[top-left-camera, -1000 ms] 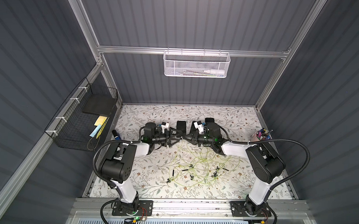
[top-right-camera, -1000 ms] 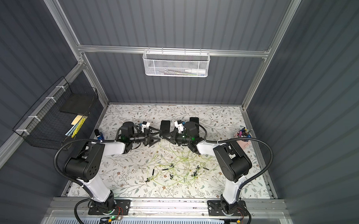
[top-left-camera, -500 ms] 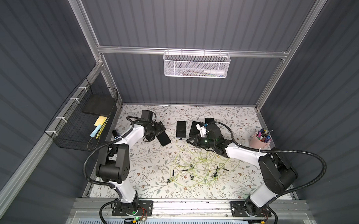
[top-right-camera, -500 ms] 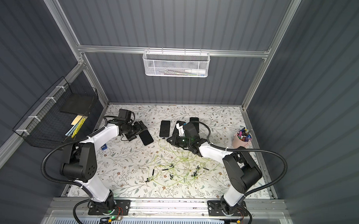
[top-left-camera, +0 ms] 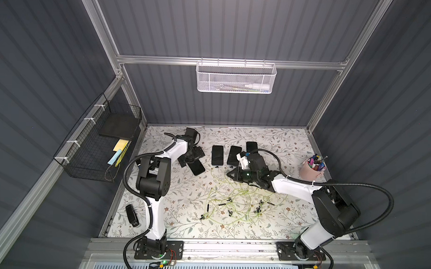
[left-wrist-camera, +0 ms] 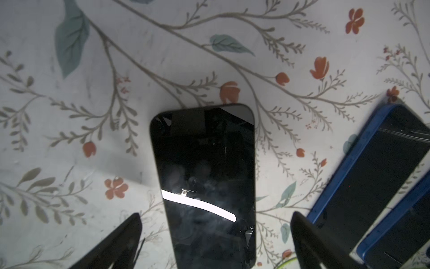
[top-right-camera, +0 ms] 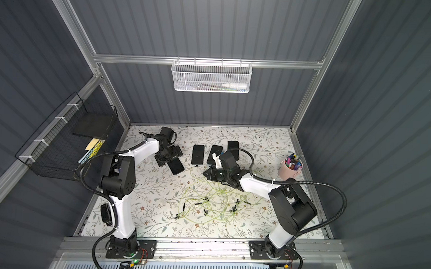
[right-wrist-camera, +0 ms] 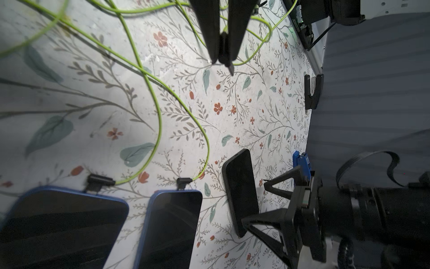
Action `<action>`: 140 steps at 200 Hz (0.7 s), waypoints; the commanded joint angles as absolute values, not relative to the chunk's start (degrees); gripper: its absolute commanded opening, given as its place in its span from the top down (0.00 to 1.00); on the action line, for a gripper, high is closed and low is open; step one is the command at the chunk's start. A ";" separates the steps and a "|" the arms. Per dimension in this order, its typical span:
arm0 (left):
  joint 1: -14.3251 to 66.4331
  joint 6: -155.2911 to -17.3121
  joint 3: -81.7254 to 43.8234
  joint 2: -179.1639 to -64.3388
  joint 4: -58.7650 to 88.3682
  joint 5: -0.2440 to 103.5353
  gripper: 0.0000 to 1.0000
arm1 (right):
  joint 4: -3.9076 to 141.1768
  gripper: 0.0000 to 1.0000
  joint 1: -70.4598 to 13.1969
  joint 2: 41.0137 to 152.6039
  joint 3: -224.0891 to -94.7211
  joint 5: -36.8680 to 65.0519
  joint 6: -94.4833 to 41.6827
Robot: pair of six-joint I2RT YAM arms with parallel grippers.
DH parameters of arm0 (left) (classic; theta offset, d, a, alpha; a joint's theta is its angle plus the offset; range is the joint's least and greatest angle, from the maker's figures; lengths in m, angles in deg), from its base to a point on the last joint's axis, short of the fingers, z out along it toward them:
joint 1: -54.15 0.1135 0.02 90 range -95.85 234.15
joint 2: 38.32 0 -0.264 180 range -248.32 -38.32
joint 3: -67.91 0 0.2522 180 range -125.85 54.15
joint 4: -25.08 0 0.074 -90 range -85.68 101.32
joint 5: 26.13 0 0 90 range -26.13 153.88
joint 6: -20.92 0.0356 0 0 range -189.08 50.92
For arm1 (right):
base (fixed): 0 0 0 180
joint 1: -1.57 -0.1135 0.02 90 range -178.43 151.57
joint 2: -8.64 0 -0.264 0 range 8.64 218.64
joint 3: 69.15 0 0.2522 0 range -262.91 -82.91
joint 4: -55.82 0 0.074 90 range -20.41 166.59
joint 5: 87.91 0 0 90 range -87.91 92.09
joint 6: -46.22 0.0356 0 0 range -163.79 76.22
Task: Plug wired earphones into phones
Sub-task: Pick up the phone at the center of the board.
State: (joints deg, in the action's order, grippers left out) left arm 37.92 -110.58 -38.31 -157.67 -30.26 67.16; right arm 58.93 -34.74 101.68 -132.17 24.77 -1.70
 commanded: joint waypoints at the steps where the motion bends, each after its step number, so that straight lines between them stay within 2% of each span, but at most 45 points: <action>1: 37.06 -109.19 -43.90 -162.03 -39.78 69.97 0.00 | 58.09 1.00 -34.74 100.11 -130.50 23.88 -2.33; 115: 35.78 -110.97 -49.03 -170.13 -45.60 71.88 0.01 | 57.36 1.00 -33.63 96.04 -126.33 22.75 -2.52; 140: 35.78 -112.09 -48.32 -170.51 -45.34 72.03 0.06 | 58.31 1.00 -33.55 96.04 -126.76 22.83 -2.96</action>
